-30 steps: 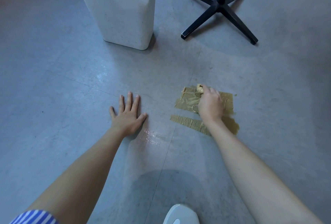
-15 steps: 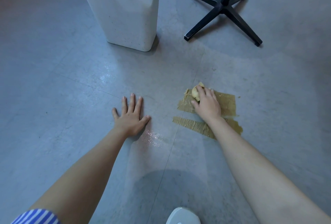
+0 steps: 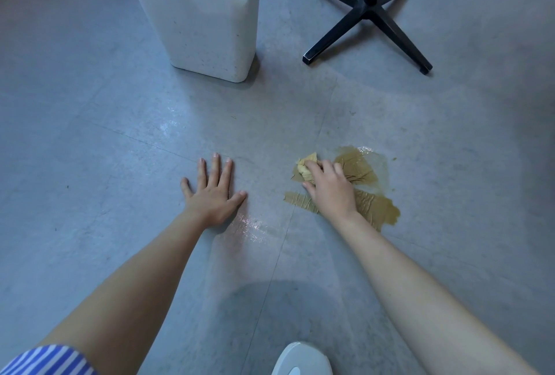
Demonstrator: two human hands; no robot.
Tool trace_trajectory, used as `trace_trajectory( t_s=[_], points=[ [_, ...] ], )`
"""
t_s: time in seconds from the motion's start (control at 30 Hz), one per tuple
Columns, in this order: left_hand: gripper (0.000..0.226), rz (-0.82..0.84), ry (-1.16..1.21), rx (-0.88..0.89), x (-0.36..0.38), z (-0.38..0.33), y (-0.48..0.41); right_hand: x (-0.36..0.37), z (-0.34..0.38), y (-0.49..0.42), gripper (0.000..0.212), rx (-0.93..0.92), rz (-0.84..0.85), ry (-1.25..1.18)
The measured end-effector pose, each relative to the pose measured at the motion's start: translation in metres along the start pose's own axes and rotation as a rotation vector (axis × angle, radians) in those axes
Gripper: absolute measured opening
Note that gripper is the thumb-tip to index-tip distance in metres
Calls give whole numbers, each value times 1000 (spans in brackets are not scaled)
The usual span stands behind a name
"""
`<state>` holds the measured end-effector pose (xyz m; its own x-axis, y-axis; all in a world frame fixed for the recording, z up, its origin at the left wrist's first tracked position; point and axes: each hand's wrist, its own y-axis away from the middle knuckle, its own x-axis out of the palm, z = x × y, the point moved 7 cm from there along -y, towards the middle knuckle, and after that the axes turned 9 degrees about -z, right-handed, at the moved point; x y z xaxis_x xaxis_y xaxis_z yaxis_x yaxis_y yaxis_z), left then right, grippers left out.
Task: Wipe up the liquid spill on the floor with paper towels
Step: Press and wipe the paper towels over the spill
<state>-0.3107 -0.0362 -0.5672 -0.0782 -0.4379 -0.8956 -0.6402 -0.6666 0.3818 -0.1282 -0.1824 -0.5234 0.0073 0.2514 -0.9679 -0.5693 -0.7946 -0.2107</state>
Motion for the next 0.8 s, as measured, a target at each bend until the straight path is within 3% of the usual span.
trace_trajectory(
  t_s=[0.17,0.3,0.4,0.57,0.7,0.8],
  points=[
    [75,12,-19,7,-2,1,0,-4,1,4,24,17,11,-23],
    [74,23,-20,9,-5,1,0,-8,-4,1,26,80,129,-92],
    [74,23,-22,3,-4,1,0,-21,-24,-9,26,404,148,-325],
    [74,10,-25,-3,-4,0,1,-30,-53,-11,14,922,147,-928],
    [75,7,-28,0,-5,-1,1,-43,-60,-18,7,1055,121,-1263],
    [75,3,-30,-1,-6,-1,2,-57,-74,-18,9,1022,-1,-1280]
  ],
)
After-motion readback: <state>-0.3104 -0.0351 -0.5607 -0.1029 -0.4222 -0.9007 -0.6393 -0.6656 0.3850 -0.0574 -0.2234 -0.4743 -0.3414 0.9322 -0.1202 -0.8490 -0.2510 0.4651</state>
